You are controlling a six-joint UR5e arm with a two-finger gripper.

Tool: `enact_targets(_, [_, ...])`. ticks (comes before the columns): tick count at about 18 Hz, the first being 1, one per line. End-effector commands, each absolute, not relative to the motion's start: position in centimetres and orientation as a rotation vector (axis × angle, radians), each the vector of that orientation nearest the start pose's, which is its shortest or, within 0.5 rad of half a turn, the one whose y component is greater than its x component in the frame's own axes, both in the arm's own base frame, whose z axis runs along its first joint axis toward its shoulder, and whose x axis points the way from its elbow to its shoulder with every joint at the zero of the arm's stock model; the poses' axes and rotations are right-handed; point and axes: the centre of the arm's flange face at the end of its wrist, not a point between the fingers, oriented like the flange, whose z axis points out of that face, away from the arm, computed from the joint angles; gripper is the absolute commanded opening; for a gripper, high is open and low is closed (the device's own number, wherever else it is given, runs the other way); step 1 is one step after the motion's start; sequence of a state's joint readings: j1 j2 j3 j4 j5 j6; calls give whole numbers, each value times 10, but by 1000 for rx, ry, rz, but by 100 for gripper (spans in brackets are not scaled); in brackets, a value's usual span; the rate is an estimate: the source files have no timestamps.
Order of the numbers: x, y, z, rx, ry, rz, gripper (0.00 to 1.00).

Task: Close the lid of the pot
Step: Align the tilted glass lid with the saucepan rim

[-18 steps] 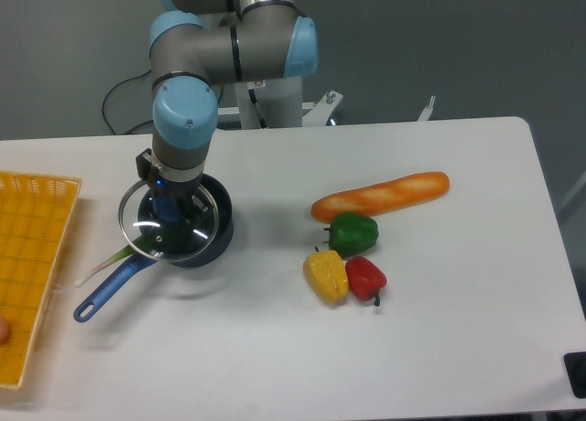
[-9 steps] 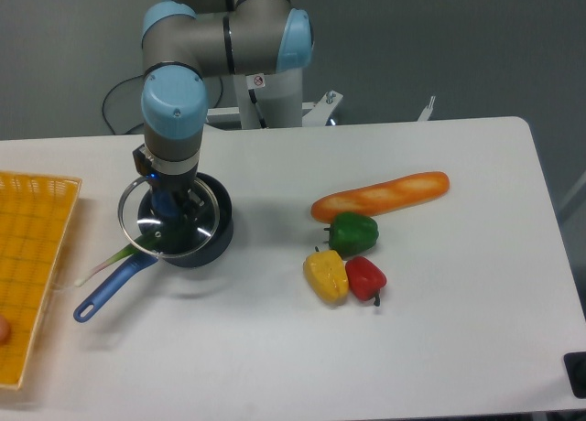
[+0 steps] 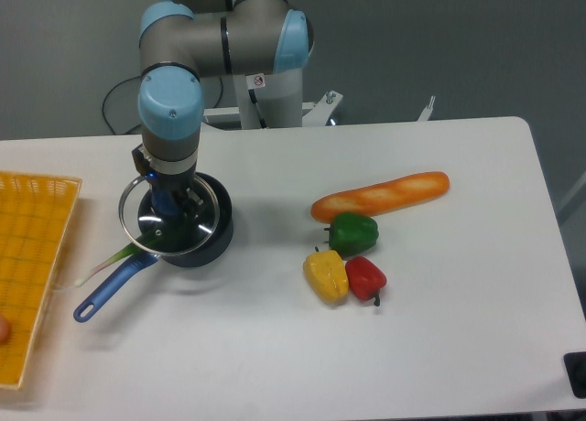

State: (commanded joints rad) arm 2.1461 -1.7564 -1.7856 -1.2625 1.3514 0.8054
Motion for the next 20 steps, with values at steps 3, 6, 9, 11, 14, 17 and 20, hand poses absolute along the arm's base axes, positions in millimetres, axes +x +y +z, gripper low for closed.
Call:
enact_targets(3, [-155,530,319,-3038,340,-349,52])
enact_targets(6, [-149,532,315,-3044,354,-356,52])
enact_targets(9, [-147,531,312,-3048,360,-365,52])
enact_targets(11, [-146,531,309,-3052,355,-373,52])
enact_targets(14, [-146,531,308,-3058,324,-374,52])
enact_targets(17, [-147,532,307,-3059,324,-375,52])
enact_targets(20, [-148,534,307,-3056,326,-375,53])
